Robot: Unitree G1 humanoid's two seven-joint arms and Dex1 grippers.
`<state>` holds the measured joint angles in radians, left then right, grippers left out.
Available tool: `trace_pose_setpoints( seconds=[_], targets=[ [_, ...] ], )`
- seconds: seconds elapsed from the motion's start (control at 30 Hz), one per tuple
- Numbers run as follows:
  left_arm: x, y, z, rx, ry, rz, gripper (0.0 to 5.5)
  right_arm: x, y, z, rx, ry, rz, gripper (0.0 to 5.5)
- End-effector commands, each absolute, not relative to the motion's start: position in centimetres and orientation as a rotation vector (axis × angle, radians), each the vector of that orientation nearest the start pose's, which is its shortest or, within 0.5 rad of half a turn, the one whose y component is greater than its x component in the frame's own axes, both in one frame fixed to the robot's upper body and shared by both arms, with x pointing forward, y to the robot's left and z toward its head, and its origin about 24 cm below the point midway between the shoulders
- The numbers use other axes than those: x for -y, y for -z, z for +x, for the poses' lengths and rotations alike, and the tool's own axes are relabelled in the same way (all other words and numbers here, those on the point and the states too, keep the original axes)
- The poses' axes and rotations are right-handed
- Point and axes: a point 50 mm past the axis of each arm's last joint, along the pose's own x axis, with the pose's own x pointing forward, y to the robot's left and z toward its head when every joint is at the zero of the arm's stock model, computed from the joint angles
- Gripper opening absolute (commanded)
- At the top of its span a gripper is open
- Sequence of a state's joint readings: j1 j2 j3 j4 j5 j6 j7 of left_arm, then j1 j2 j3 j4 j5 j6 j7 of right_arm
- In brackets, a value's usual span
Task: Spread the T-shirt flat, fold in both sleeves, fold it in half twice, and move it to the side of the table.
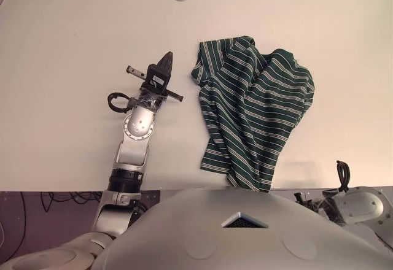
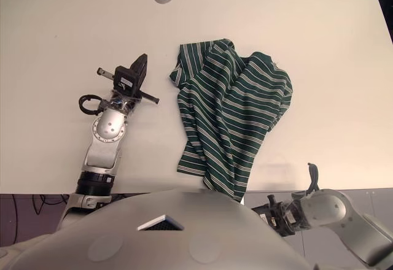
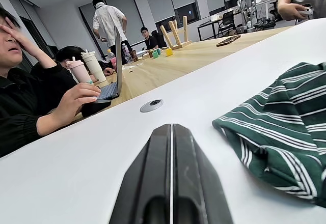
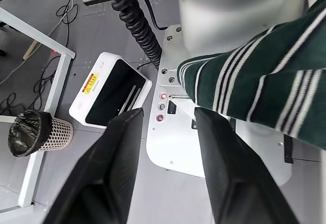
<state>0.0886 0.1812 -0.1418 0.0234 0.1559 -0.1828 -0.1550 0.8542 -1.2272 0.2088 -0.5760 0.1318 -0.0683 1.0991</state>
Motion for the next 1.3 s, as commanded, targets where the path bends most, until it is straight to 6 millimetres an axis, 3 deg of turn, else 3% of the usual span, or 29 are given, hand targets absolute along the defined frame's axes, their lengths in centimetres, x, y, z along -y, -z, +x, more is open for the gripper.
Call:
trace_pose_setpoints(
  seconds=[0.03, 0.17, 0.3, 0.4, 0.47, 0.53, 0.6, 0.67, 0.77, 0.87, 0.97, 1.07, 1.17, 1.3],
  targets=[
    [-14.4, -2.6, 23.2, 0.04, 0.326, 0.329, 0.0, 20.9, -6.6, 8.0, -0.591, -1.444, -0.369, 1.82],
    [-14.6, -2.3, 23.6, 0.042, 0.353, 0.325, 0.0, 22.2, -9.3, 11.6, -0.341, -1.163, -0.126, 1.82],
    [-15.6, -1.9, 24.1, 0.018, 0.353, 0.269, 0.0, 22.2, -11.2, 14.4, -0.173, -1.028, 0.057, 1.82],
    [-16.3, -2.3, 24.6, -0.015, 0.361, 0.152, 0.0, 21.4, -9.6, 19.0, -0.205, -0.858, 0.042, 1.82],
    [-15.9, -3.6, 25.6, 0.016, 0.468, 0.229, 0.0, 20.6, -8.7, 23.4, -0.237, -0.715, 0.027, 1.82],
    [-14.0, -5.4, 28.5, 0.033, 0.621, 0.296, 0.0, 19.9, -7.5, 27.6, -0.275, -0.591, 0.005, 1.82],
    [-11.4, -7.1, 31.2, 0.044, 0.752, 0.343, 0.0, 18.9, -6.4, 30.6, -0.32, -0.545, -0.009, 1.82],
    [-8.4, -7.0, 33.3, -0.045, 0.854, 0.338, 0.0, 18.1, -5.7, 32.9, -0.369, -0.498, 0.041, 1.82],
    [-5.7, -4.6, 34.3, -0.284, 0.952, 0.287, 0.0, 17.3, -4.4, 34.1, -0.423, -0.49, 0.039, 1.82],
    [-4.1, -2.8, 34.0, -0.439, 1.019, 0.223, 0.0, 17.4, -2.8, 34.0, -0.476, -0.496, -0.02, 1.82],
    [-3.4, -1.0, 33.0, -0.555, 1.067, 0.28, 0.0, 18.1, -2.4, 34.0, -0.488, -0.487, -0.066, 1.82],
    [-5.9, 1.0, 32.5, -0.674, 1.038, 0.45, 0.26, 18.4, -2.4, 34.0, -0.478, -0.492, -0.086, 1.87],
    [-10.0, 1.9, 32.2, -0.736, 1.088, 0.622, 0.78, 18.5, -2.4, 33.7, -0.465, -0.497, -0.097, 1.87],
    [-19.9, 2.0, 30.4, -0.805, 1.084, 0.749, 1.4, 18.3, -2.6, 32.7, -0.426, -0.515, -0.128, 1.87]
  ],
)
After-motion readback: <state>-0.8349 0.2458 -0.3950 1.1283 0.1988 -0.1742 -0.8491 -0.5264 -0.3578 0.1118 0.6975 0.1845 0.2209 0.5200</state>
